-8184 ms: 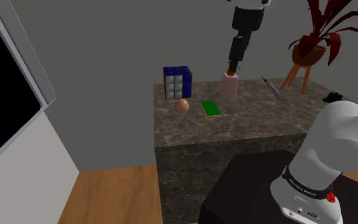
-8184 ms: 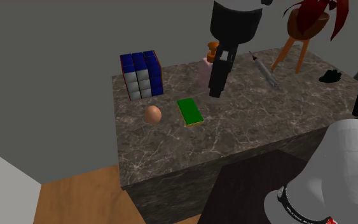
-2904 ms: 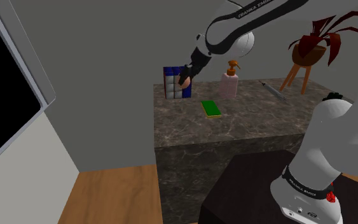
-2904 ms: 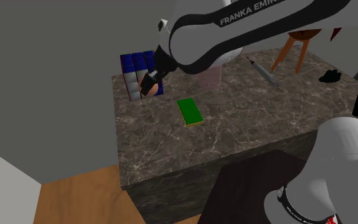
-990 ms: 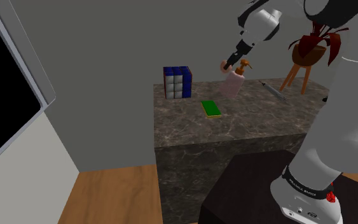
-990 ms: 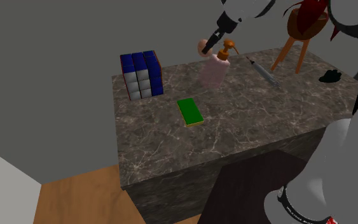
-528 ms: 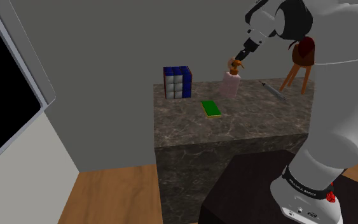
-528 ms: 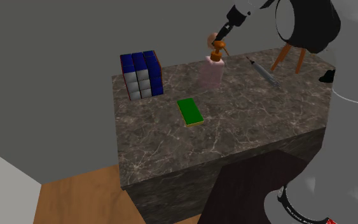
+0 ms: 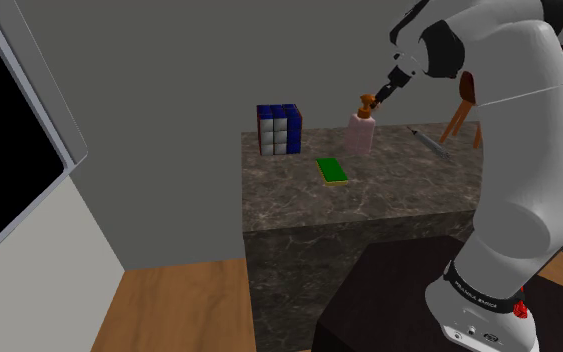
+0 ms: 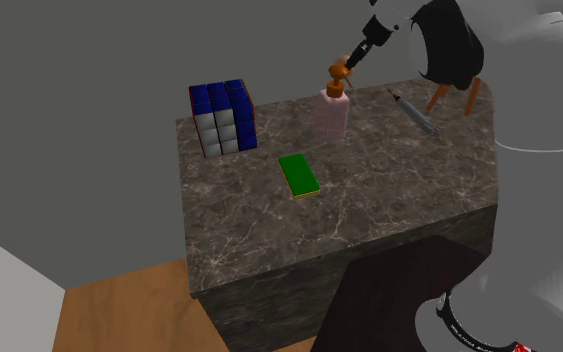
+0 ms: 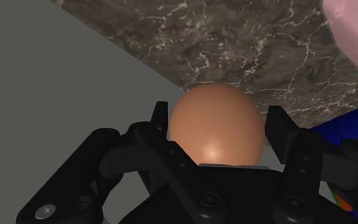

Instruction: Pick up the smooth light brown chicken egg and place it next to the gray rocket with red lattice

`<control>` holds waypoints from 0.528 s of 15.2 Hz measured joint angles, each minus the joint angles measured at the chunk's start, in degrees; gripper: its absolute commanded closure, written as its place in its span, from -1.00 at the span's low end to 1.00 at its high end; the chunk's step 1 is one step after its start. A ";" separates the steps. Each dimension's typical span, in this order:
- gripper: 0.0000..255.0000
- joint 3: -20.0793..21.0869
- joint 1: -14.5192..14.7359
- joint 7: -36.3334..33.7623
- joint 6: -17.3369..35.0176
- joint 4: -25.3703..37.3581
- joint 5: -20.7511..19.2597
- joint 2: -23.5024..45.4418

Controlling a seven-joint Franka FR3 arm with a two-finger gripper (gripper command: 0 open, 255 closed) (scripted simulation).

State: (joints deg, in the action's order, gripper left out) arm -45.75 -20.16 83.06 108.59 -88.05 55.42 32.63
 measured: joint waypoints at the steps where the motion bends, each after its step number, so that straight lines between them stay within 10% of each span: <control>1: 1.00 0.26 -0.26 0.38 0.31 0.01 0.42 0.54; 8: 1.00 1.59 -0.60 2.95 3.13 -1.91 2.64 2.65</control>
State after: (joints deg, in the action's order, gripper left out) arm -44.16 -20.76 86.01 111.72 -89.96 58.06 35.28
